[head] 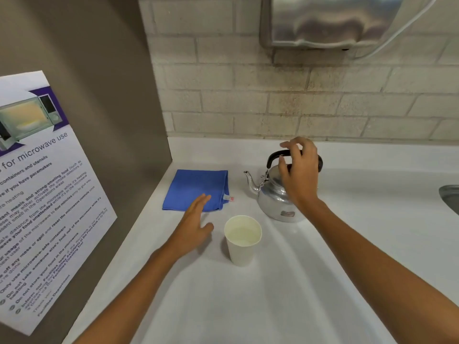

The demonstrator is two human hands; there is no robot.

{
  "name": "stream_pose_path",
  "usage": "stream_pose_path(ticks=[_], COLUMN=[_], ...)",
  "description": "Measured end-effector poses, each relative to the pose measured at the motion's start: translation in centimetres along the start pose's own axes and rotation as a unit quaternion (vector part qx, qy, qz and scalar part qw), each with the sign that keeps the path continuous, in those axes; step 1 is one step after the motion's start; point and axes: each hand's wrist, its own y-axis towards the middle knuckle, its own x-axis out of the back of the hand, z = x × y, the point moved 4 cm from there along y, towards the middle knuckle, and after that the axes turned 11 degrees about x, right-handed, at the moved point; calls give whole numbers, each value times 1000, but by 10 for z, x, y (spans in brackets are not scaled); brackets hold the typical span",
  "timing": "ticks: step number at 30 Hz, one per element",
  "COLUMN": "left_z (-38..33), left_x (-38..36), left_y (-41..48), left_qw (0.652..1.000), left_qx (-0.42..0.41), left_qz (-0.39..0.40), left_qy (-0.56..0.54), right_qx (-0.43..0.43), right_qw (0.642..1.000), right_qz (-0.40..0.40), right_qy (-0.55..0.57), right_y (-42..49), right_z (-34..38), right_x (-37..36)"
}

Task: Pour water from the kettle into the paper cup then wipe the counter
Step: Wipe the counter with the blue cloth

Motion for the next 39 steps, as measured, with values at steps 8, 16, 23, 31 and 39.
stream_pose_path(ticks=[8,16,23,31,39], left_z=[-7,8,46,54,33], left_x=[7,0,-5,-19,-21], left_y=[60,94,106,79,18], left_qw=[992,960,945,952,964], left_qx=[-1,59,118,93,-8], left_qz=[-38,-44,25,7,-86], left_qy=[120,271,305,291,251], right_qx=[-7,-75,-53,-54,-55], right_qw=[995,949,932,920,915], right_qz=[88,305,354,385,394], right_qy=[47,6,-51,-56,-62], right_y=[-65,-146,-171,-175,-174], right_z=[36,37,37,33,31], right_x=[9,-13,-22,-25,-27])
